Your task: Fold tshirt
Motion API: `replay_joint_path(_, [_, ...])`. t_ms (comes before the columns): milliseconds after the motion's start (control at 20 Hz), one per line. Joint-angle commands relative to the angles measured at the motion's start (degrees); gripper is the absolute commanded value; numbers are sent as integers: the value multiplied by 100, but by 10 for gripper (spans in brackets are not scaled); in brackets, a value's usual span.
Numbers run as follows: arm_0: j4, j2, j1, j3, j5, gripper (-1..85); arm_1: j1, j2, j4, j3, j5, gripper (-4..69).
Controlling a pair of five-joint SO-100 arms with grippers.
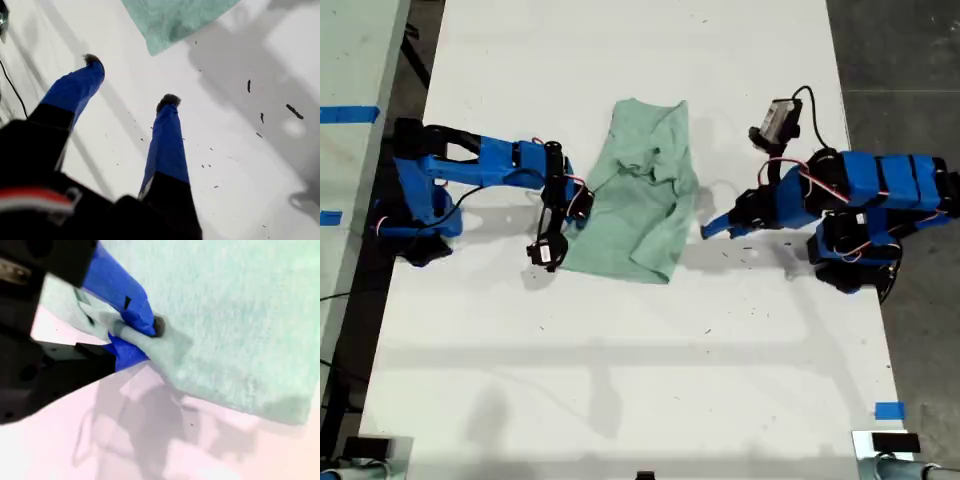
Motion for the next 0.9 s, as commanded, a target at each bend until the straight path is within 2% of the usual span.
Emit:
replay_joint_path(0, [510,457,-97,-149,-264,0,-44,158,-229,26,35,212])
replay_joint_path(100, [1257,809,-167,-404,-501,0,-53,158,-237,53,53,210])
replay_joint_path(350, [2329,1046,-325,-1274,-949,0,-62,185,-246,79,62,210])
replay_joint_path(450, [2153,642,-105,-2048,-940,0,-62,185,-264,97,62,210])
replay_joint_path(600, [782,264,272,-2602,-642,0,-70,185,-281,105,79,210])
replay_joint_path(750, [-53,-396,439,-2909,-598,0,-105,185,-299,141,132,209])
replay_joint_path(850, [-193,-1187,457,-3252,-624,11,-114,185,-343,176,149,209])
